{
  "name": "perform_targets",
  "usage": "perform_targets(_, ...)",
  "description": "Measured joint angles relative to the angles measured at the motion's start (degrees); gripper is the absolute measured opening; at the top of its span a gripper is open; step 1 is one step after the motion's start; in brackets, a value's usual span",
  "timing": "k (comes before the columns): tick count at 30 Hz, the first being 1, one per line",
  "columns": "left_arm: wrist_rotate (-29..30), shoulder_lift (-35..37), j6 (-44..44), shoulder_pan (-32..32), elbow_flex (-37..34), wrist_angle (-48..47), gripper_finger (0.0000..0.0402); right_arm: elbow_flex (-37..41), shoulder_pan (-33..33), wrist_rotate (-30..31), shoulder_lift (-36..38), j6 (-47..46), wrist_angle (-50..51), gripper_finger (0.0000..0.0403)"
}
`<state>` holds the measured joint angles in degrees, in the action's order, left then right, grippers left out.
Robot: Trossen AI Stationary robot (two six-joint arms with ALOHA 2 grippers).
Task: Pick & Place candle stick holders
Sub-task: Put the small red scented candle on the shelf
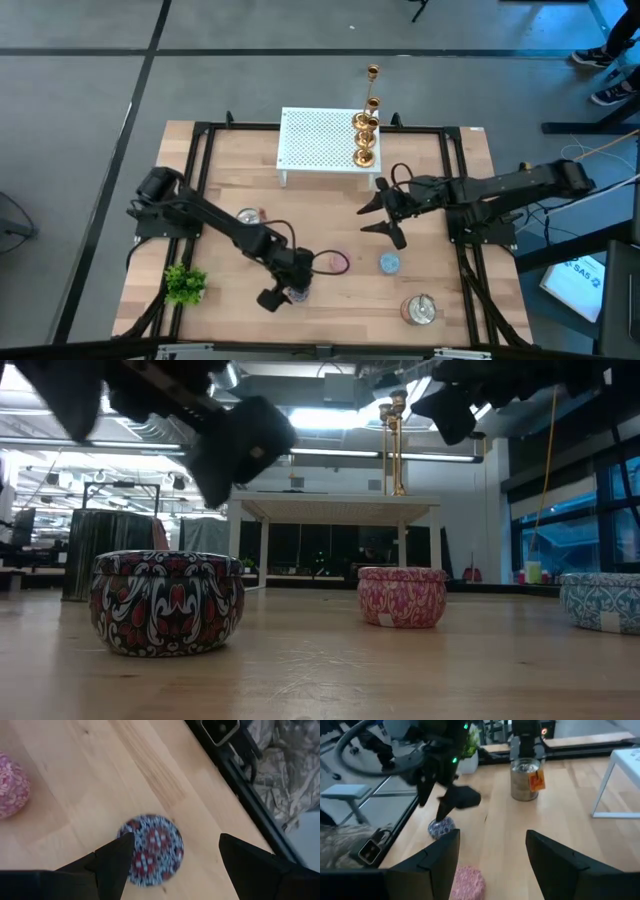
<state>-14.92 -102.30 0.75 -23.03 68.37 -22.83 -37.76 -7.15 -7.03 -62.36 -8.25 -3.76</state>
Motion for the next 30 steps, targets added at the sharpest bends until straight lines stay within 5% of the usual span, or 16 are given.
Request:
perform_targets(11,7.4,-1.9,2.1,0.0,3.0,-3.8,0.0289,0.0,-3.8,1.5,-3.8,-0.5,-1.8,0.0232)
perform_targets(20,3.2,-4.2,-2.8,0.1,3.1,-4.0,0.0294,0.0,-5.2,5.5,-6.2,-1.6,-2.5,0.0232)
perform_targets(30,5.3,-4.5,-3.3,-0.2,3.0,-4.4,0.0315,0.0,-5.5,5.5,-6.2,-1.4,-4.4,0.0232)
